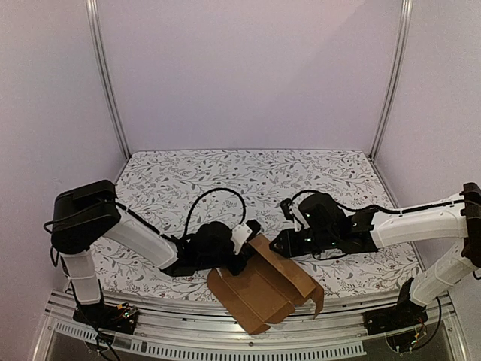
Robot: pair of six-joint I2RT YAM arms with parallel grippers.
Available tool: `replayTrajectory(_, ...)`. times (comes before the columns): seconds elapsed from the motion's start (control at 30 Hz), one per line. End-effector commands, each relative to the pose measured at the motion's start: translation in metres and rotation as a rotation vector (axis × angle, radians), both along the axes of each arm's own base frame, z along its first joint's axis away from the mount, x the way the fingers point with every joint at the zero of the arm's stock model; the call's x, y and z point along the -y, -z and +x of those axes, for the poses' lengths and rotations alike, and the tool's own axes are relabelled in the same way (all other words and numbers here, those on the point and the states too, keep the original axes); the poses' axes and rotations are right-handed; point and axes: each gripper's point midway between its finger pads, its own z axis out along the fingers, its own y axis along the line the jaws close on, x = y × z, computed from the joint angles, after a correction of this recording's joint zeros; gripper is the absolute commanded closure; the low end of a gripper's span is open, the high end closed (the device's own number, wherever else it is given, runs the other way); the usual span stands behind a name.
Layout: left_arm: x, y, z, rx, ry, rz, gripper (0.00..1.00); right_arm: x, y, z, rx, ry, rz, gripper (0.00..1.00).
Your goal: Fold the paper box
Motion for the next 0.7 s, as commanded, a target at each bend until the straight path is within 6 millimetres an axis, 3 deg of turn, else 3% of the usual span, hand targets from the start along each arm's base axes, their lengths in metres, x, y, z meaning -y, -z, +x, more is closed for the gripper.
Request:
replayTrajectory(0.0,-0.013,0.026,-0.011,-0.027,0.005,-0.002,0.84,0.005,0.012,0.001,-0.029,0.023,-0.035,0.78)
replayTrajectory(0.2,-0.013,0.015,-0.005,0.021,-0.038,-0.132,0.76,0.005,0.008,0.003,-0.028,0.034,-0.027,0.78)
replayTrajectory(0.67,-0.015,-0.003,0.003,0.136,-0.055,-0.345,0.67,0.007,0.005,0.003,-0.030,0.049,-0.025,0.79)
